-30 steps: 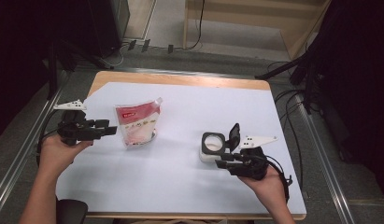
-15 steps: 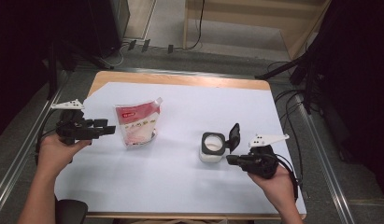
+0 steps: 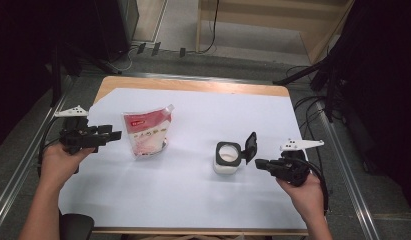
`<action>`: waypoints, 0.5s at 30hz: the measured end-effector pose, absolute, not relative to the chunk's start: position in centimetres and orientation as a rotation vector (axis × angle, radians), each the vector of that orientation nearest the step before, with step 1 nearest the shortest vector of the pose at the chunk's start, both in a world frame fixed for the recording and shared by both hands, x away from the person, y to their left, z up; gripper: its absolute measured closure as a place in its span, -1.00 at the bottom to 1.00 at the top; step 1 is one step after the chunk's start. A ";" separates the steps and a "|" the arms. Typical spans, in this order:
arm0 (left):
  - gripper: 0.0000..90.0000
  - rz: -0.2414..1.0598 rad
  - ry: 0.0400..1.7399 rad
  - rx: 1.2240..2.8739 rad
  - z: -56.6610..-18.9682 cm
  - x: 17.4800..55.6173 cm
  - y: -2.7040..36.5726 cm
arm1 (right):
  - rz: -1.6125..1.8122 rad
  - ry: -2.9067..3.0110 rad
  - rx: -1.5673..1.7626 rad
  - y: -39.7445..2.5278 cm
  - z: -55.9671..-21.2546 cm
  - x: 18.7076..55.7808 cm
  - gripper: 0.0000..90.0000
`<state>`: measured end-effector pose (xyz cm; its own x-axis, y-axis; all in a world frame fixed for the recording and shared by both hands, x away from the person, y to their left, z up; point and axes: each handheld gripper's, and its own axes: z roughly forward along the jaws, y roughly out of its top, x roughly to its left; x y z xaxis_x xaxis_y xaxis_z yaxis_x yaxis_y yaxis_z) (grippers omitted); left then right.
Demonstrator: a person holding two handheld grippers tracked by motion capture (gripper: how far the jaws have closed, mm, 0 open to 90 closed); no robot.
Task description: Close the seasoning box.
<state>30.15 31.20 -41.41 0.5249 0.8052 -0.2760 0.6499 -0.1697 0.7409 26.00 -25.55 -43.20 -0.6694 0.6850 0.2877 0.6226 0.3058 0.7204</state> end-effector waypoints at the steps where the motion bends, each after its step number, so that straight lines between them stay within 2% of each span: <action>1: 0.01 0.228 1.193 1.901 -41.5 30.2 31.1 | 1.306 2.476 1.252 -25.6 -43.3 26.1 1.00; 15: -0.05 0.218 1.197 1.934 -42.2 30.6 30.5 | 1.339 2.394 1.325 -24.4 -44.2 28.1 0.99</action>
